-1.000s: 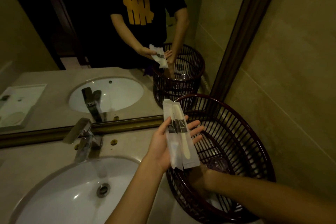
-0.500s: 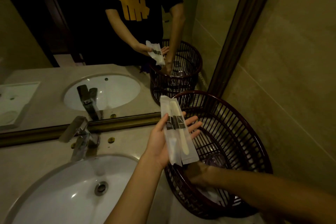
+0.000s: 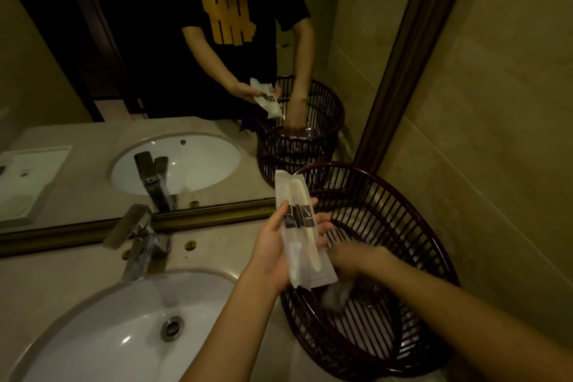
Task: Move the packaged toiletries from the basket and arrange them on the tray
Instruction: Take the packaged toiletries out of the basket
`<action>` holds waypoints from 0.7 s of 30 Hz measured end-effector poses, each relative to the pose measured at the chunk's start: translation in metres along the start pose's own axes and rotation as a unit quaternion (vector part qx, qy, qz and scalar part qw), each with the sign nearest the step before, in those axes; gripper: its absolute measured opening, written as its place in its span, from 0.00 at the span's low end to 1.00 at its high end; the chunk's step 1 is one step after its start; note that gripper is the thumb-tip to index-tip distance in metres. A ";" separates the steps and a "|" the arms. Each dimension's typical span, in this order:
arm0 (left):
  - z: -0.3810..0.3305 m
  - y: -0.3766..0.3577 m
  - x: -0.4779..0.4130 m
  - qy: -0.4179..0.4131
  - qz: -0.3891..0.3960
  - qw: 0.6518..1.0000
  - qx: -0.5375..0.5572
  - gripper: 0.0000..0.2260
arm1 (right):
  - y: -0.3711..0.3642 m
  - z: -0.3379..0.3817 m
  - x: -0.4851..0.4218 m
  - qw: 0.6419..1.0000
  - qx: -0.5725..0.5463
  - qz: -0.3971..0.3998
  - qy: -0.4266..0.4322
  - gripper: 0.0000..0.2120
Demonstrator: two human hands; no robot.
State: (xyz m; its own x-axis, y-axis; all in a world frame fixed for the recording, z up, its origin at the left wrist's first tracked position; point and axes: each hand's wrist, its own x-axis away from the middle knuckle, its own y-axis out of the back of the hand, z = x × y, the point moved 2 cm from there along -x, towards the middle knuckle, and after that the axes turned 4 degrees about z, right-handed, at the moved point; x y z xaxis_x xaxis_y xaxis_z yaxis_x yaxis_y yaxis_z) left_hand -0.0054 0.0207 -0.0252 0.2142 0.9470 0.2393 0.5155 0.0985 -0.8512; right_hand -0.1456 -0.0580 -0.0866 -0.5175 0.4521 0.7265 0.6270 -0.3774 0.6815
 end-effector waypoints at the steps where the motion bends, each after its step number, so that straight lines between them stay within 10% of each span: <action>1: 0.000 0.001 0.000 0.002 0.011 1.000 0.006 0.28 | 0.012 -0.014 0.010 0.997 -0.052 -0.026 -0.046 0.11; 6: -0.001 0.001 -0.002 0.017 0.008 0.999 0.026 0.28 | 0.054 -0.072 0.093 0.900 -0.228 -0.312 -0.200 0.08; 11: 0.000 0.003 -0.006 0.016 -0.004 1.000 0.019 0.28 | 0.092 -0.021 0.147 0.765 -0.242 -0.569 -0.178 0.06; 21: 0.000 0.011 -0.001 -0.010 -0.016 0.999 0.026 0.38 | 0.088 0.087 0.108 0.877 -0.194 -0.433 -0.067 0.13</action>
State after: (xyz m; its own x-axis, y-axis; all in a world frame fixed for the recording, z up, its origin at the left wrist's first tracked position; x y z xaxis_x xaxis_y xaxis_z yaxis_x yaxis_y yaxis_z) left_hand 0.0001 0.0208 -0.0343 0.1806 0.9492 0.2577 0.4781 0.1442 -0.8664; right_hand -0.0959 0.0282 0.0441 -0.6119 0.7870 -0.0790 -0.2273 -0.0793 0.9706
